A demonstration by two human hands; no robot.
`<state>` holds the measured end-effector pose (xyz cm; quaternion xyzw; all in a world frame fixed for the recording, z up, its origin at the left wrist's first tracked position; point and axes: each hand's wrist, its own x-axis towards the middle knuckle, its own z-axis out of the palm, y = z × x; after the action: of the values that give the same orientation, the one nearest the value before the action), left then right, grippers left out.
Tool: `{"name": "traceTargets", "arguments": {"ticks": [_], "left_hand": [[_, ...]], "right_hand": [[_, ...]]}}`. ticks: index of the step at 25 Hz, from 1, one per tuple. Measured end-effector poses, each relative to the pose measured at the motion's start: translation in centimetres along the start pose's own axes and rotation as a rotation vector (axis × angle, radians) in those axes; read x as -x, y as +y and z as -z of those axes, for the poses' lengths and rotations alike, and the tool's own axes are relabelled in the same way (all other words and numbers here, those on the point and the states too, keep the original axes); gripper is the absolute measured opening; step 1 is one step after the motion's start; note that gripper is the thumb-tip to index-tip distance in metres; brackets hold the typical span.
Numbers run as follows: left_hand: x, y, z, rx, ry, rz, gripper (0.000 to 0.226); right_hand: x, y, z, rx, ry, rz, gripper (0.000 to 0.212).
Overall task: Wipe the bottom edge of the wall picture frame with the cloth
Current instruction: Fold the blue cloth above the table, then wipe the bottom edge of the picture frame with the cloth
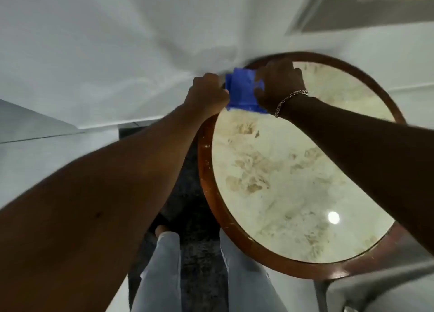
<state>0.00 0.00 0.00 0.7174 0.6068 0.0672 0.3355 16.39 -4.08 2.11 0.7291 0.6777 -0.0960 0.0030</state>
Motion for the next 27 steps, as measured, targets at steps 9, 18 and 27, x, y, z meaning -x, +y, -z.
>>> {"name": "traceTargets", "arguments": {"ticks": [9,18,27], "left_hand": [[-2.8,2.1,-5.5,0.277,0.162,0.128,0.036],[4.3,7.2,10.7,0.450,0.452,-0.216,0.030],[8.9,18.4,37.3,0.278,0.926,-0.742,0.043]], "right_hand": [[-1.1,1.1,-6.5,-0.368,0.184,-0.435,0.030],[1.7,-5.0,8.5,-0.646,0.664,-0.082,0.022],[-1.4,-11.7,37.4,-0.431,1.172,0.460,0.037]]}}
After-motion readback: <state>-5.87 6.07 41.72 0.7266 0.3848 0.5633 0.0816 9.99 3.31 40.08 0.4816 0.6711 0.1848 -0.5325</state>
